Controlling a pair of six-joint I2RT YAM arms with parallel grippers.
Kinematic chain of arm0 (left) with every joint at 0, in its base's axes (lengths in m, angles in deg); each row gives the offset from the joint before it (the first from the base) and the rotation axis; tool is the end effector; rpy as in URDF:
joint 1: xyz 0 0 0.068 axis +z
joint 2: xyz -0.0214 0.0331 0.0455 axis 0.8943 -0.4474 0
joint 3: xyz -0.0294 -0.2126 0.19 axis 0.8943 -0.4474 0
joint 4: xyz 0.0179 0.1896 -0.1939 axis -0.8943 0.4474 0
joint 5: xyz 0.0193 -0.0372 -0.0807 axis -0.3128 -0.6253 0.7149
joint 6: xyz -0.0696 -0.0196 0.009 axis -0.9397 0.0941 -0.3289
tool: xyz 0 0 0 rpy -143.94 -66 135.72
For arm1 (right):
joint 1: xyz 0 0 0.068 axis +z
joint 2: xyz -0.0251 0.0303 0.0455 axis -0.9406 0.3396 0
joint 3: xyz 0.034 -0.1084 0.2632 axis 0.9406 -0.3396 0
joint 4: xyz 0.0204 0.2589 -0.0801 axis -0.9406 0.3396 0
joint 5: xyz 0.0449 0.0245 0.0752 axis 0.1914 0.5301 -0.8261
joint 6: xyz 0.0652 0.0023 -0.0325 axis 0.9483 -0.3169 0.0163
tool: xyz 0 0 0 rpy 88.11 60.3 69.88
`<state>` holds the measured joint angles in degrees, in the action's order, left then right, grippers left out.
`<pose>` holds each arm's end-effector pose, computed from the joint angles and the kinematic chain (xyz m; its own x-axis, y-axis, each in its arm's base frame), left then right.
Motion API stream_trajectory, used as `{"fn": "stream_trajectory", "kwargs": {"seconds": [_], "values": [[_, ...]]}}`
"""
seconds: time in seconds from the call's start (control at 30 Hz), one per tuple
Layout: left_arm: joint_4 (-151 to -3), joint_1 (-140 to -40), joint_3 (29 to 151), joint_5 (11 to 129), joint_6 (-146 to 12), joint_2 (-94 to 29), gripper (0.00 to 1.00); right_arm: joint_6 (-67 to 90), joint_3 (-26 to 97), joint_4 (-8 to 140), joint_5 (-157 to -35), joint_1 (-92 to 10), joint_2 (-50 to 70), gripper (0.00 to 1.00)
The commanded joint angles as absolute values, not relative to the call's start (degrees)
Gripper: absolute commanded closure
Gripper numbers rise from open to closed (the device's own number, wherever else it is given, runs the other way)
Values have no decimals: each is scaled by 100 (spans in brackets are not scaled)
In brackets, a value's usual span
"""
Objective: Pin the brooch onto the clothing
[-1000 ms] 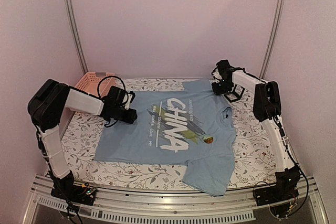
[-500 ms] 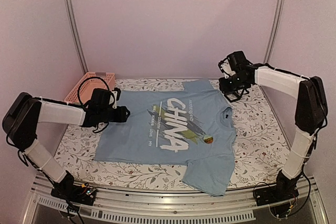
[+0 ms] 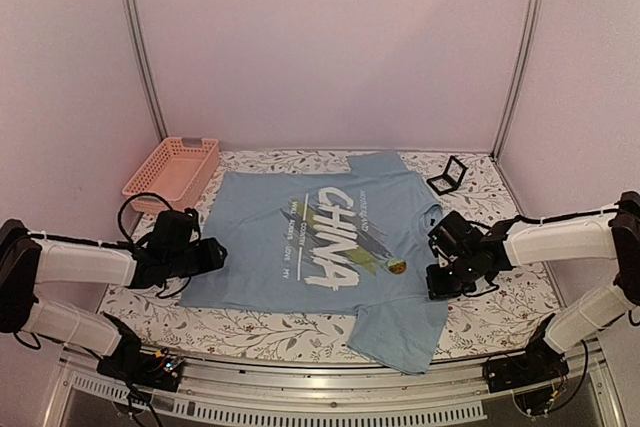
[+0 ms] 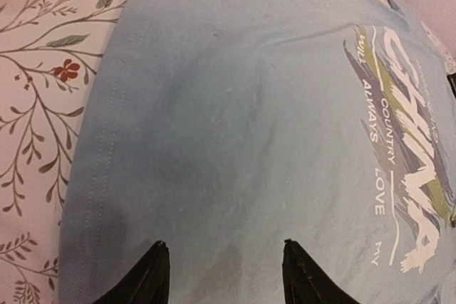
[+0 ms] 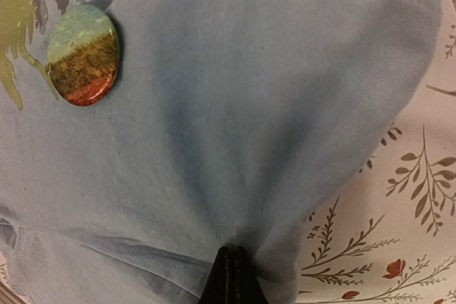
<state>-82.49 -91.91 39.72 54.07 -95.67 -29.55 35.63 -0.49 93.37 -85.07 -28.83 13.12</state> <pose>0.2184 -0.1091 0.1282 -0.7058 -0.3442 -0.6191 -0.0930 0.9115 -0.4008 0.1948 0.1666 0.1252 -0.9476 -0.1479 -0.2832 -0.1844 0.9770 0.1068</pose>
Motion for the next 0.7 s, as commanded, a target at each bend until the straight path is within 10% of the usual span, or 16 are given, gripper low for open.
{"fn": "stream_trajectory", "kwargs": {"seconds": [0.0, 0.33, 0.57, 0.67], "values": [[-7836, -9313, 3688, 4882, -10345, -2767, 46, 4705, -746, 9322, -9089, -2787, 1045, 100], [-7164, -9385, 3475, 4388, -10649, -2132, 46, 4753, -227, 10720, -8529, -2778, 640, 92], [-7378, -9786, 4174, 2792, -9133, -1084, 45, 4045, 1169, 10721, -7531, -3554, 323, 34], [-8374, -9771, 4178, 2005, -7930, -819, 42, 3338, 1463, 9934, -7446, -4185, 160, 27]]}}
